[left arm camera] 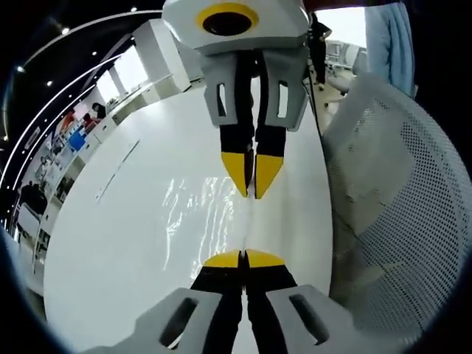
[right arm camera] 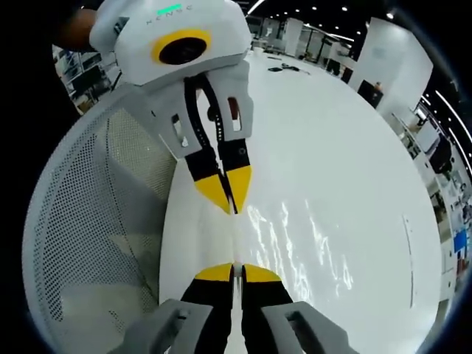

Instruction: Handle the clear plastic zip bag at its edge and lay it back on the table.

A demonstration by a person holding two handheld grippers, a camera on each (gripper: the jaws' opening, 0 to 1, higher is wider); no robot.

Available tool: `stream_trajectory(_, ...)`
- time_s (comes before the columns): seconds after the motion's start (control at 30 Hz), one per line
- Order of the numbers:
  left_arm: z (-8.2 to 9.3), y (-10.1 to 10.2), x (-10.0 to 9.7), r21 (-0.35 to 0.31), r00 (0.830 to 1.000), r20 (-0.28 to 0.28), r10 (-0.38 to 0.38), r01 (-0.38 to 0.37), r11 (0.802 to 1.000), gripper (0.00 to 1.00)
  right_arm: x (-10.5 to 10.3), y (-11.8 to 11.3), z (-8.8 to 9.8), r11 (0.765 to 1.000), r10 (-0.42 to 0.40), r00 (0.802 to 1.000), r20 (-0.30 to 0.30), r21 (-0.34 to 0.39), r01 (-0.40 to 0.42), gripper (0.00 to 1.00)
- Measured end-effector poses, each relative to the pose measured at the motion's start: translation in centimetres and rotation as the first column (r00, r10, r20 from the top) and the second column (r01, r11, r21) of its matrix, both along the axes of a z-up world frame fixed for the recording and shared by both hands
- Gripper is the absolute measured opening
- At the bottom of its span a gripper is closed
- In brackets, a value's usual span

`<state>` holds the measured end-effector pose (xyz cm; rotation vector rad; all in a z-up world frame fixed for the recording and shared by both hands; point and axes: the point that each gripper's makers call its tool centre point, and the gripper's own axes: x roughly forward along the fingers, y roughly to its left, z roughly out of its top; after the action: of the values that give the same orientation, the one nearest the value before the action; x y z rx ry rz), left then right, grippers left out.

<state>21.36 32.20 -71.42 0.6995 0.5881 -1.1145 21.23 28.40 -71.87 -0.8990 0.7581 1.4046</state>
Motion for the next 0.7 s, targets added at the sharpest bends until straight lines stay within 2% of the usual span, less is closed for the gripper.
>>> stream_trajectory(0.7, -0.1, 0.5, 0.0, 0.010, 1.000, -0.009, 0.009, -0.009, 1.000, 0.00, 0.0, -1.3, 0.1, 1.000, -0.023, 1.000, 0.007, -0.003, 0.023, 0.00)
